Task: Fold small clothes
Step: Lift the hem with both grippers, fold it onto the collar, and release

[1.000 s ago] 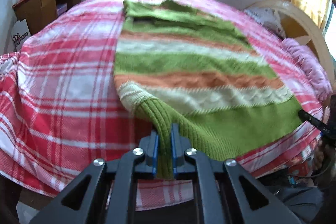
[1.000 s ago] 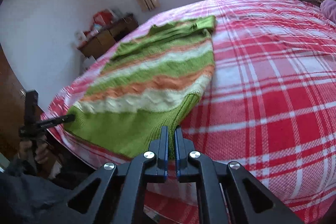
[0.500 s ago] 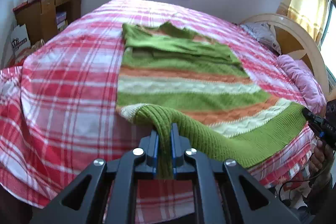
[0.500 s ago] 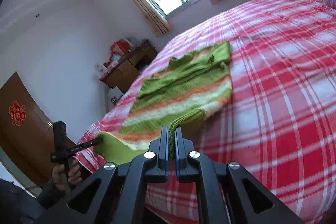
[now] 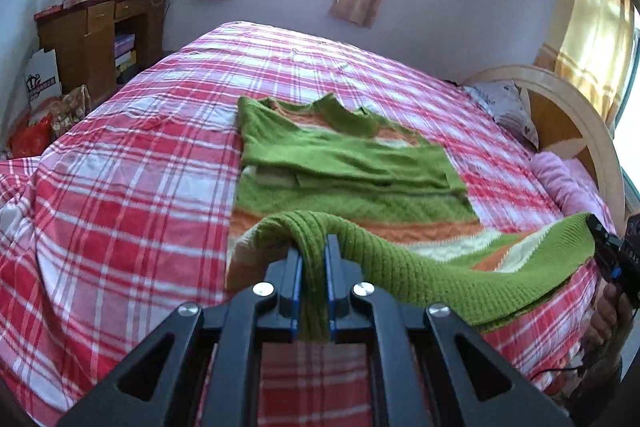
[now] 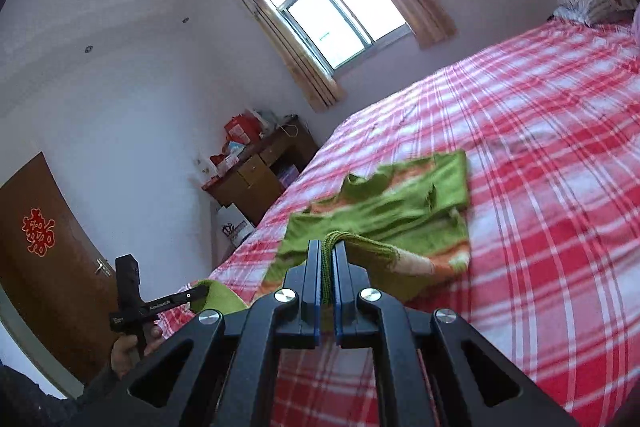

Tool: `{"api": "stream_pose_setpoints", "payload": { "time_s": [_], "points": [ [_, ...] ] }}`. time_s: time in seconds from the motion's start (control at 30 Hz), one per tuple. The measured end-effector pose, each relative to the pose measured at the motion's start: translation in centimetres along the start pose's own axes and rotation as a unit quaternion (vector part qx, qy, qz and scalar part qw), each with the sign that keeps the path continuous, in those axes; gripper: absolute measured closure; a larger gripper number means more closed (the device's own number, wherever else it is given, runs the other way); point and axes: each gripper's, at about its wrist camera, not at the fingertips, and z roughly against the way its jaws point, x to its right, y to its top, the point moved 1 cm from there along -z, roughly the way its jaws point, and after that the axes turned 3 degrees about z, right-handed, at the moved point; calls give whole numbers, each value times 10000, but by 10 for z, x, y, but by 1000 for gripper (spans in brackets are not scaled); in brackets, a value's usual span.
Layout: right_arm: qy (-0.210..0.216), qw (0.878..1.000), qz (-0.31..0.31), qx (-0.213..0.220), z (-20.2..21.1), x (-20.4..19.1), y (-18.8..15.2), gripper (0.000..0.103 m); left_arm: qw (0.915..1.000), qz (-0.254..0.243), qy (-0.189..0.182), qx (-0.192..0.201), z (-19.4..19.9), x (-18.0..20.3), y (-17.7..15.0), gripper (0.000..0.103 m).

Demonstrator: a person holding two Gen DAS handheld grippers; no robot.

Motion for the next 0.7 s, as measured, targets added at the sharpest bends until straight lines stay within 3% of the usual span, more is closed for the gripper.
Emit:
{"api": "stream_pose_setpoints", "payload": {
  "time_s": [0.4, 0.7],
  "points": [
    [-136, 9996, 171, 184, -41, 2, 67, 99, 9993, -21, 111, 352, -23, 6, 72, 93],
    [-381, 9990, 222, 112, -89, 22, 110, 100, 9991, -120, 269, 289, -68, 14, 119, 93]
  ]
}}
